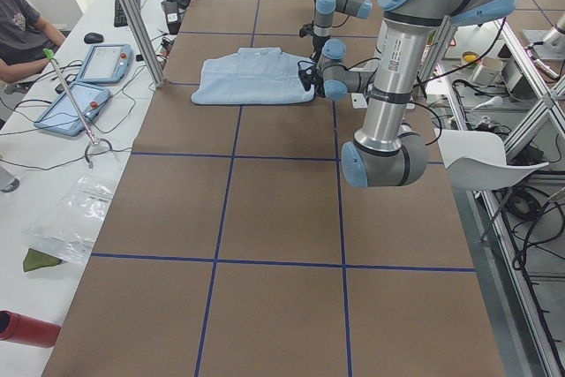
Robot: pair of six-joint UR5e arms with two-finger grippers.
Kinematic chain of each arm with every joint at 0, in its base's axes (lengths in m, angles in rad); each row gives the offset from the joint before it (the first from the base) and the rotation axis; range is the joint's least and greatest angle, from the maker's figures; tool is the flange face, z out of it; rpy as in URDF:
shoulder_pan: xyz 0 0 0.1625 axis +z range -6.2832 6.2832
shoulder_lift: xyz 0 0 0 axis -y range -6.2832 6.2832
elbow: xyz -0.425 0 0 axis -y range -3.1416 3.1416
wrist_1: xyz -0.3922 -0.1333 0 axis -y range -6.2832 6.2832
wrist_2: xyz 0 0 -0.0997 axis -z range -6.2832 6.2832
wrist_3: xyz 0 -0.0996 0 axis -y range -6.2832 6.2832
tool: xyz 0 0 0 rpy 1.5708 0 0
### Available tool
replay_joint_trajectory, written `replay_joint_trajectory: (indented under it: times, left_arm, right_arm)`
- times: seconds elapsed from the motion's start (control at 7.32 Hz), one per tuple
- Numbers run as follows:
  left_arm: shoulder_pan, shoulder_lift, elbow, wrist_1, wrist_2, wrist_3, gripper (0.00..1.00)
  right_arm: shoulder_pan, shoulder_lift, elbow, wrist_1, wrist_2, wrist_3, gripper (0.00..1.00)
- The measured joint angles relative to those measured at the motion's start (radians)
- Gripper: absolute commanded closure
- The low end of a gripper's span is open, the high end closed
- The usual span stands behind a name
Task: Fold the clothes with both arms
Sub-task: 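Lower the right gripper onto the near edge beside the left gripper and grasp, then lift the near edge with both grippers and carry it away from the robot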
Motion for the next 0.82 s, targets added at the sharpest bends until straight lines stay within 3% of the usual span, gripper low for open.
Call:
replay_joint_trajectory:
  times: [0.55, 0.82]
  left_arm:
    - [-0.003, 0.002, -0.029, 0.002, -0.013, 0.0, 1.0]
    - [-0.002, 0.017, -0.1, 0.056, -0.049, 0.0, 1.0]
  right_arm:
    - [0.041, -0.007, 0.091, -0.02, 0.047, 0.011, 1.0]
    - [0.052, -0.025, 0.15, -0.019, 0.093, 0.008, 1.0]
